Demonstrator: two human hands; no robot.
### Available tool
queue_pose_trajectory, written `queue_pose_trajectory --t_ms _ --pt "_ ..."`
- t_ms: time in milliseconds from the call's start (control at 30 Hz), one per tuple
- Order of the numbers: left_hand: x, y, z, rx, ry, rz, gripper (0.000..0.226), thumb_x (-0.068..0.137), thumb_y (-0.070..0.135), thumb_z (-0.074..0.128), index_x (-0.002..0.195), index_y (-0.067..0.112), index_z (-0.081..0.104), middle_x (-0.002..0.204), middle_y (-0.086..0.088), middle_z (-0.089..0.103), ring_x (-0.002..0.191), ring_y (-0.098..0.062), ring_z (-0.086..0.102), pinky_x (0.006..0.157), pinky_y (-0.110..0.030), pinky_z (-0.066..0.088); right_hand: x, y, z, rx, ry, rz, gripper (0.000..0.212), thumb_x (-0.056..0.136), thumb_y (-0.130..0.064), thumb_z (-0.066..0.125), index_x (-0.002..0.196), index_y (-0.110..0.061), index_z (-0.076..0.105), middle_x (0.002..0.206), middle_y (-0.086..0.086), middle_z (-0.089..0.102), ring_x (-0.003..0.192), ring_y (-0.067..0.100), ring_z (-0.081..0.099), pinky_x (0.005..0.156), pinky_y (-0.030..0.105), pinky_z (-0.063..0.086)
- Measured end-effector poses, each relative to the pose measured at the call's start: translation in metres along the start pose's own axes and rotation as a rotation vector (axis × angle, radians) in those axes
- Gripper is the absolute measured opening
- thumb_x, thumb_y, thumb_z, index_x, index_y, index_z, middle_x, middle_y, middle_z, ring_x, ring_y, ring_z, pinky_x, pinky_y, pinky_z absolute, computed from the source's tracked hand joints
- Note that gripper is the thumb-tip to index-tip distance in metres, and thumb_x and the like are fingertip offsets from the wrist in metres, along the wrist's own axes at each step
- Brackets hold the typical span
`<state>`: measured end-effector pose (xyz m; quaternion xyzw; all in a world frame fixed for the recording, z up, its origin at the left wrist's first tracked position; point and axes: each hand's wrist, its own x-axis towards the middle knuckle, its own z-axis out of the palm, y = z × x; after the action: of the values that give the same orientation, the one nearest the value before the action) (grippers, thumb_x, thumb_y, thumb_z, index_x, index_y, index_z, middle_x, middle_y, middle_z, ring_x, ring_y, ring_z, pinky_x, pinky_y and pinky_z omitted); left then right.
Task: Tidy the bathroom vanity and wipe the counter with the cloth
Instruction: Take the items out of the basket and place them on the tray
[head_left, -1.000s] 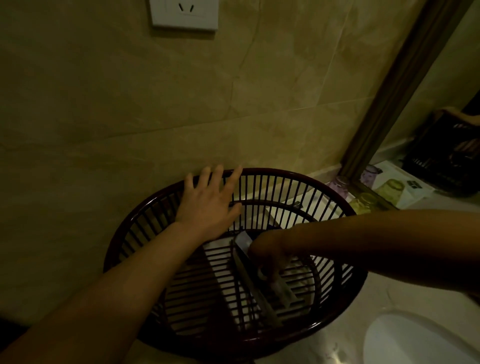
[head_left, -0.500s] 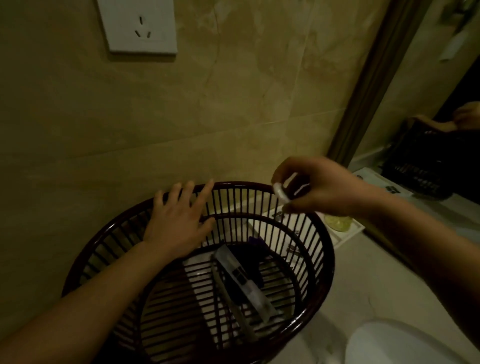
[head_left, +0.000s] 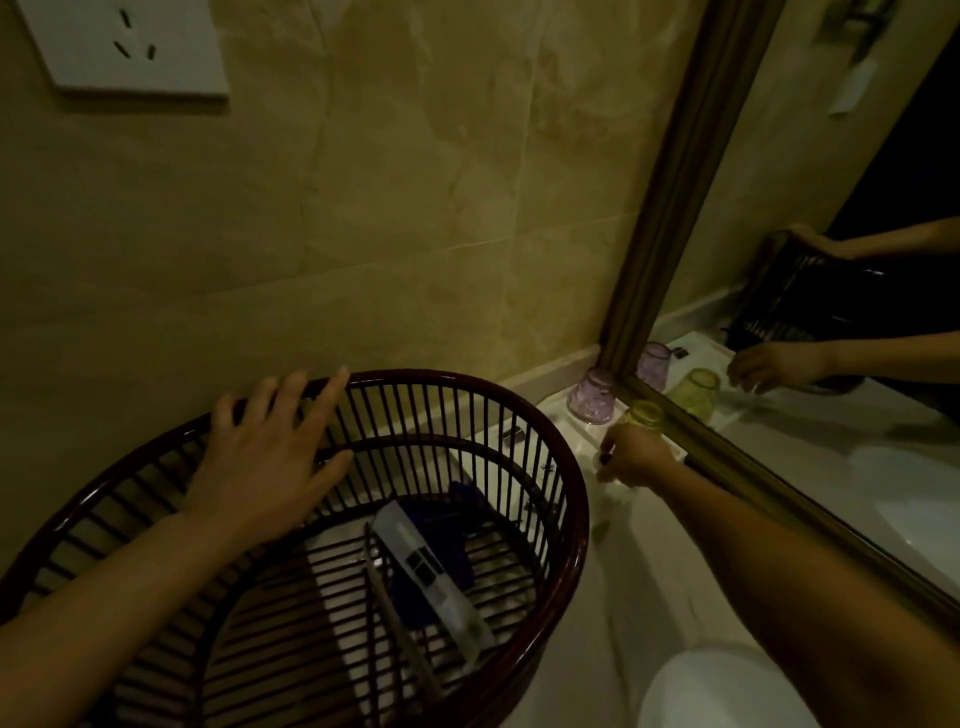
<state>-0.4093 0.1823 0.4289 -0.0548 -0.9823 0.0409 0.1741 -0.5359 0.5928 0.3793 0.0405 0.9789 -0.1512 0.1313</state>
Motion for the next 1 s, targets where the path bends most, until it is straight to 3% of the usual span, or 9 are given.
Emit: queue_pose_trajectory --t_ms 233,433,667,767,833,900,1000 --pt "-0.002 0.000 0.003 0.039 0.004 -0.008 0.079 0.089 0.067 0.022 0.155 0.031 -0.001 0.150 -0.018 0.036 0.133 -0.038 0.033 0.099 -0.062 0.028 0.023 0.019 0.035 -0.074 0.016 0.062 0.040 0.080 -0.020 0.074 0.118 -0.011 0.065 0.118 0.009 0.063 0.105 0.024 0.061 0.085 0.030 0.051" --pt "0.000 0.001 0.001 0.045 0.001 0.001 0.079 0.089 0.066 0.022 0.155 0.029 0.000 0.149 -0.017 0.036 0.132 -0.037 0.032 0.098 -0.061 0.029 0.018 0.022 0.020 -0.080 0.025 0.028 0.043 0.078 -0.024 0.078 0.118 -0.014 0.067 0.118 0.007 0.064 0.105 0.024 0.061 0.084 0.030 0.050" --pt "0.001 0.002 0.000 0.010 -0.003 0.001 0.078 0.090 0.067 0.021 0.154 0.033 -0.007 0.155 -0.015 0.027 0.136 -0.035 0.025 0.104 -0.059 0.024 -0.049 -0.052 -0.063 0.095 0.327 -0.278 0.020 0.084 -0.031 0.072 0.098 -0.016 0.070 0.094 0.002 0.071 0.085 0.018 0.066 0.079 0.042 0.056" --pt "0.000 0.002 0.000 -0.010 -0.001 0.006 0.076 0.092 0.066 0.021 0.153 0.034 -0.010 0.156 -0.014 0.023 0.138 -0.033 0.021 0.106 -0.059 0.021 -0.098 -0.108 -0.099 0.142 0.397 -0.453 0.016 0.085 -0.037 0.069 0.097 -0.026 0.067 0.087 -0.005 0.068 0.078 0.010 0.065 0.069 0.035 0.056" --pt "0.000 0.002 0.000 -0.017 -0.010 0.002 0.077 0.091 0.066 0.023 0.152 0.034 -0.013 0.157 -0.014 0.020 0.139 -0.034 0.019 0.107 -0.059 0.019 -0.129 -0.147 -0.105 0.104 0.361 -0.583 0.009 0.085 -0.040 0.067 0.089 -0.034 0.062 0.080 -0.010 0.063 0.073 0.004 0.061 0.060 0.026 0.050" --pt "0.001 0.002 -0.001 -0.016 -0.015 0.007 0.078 0.092 0.064 0.025 0.152 0.033 -0.014 0.158 -0.014 0.019 0.140 -0.034 0.019 0.107 -0.058 0.019 -0.147 -0.187 -0.092 -0.017 0.195 -0.677 0.008 0.088 -0.039 0.065 0.087 -0.033 0.060 0.079 -0.012 0.060 0.072 0.002 0.058 0.057 0.021 0.045" --pt "0.002 0.002 -0.002 -0.038 -0.022 0.004 0.077 0.093 0.062 0.029 0.152 0.034 -0.013 0.159 -0.013 0.017 0.141 -0.033 0.017 0.109 -0.058 0.017 -0.153 -0.236 -0.040 -0.365 -0.107 -0.764 0.023 0.091 -0.038 0.062 0.080 -0.019 0.064 0.073 -0.003 0.059 0.067 0.012 0.057 0.061 0.030 0.051"
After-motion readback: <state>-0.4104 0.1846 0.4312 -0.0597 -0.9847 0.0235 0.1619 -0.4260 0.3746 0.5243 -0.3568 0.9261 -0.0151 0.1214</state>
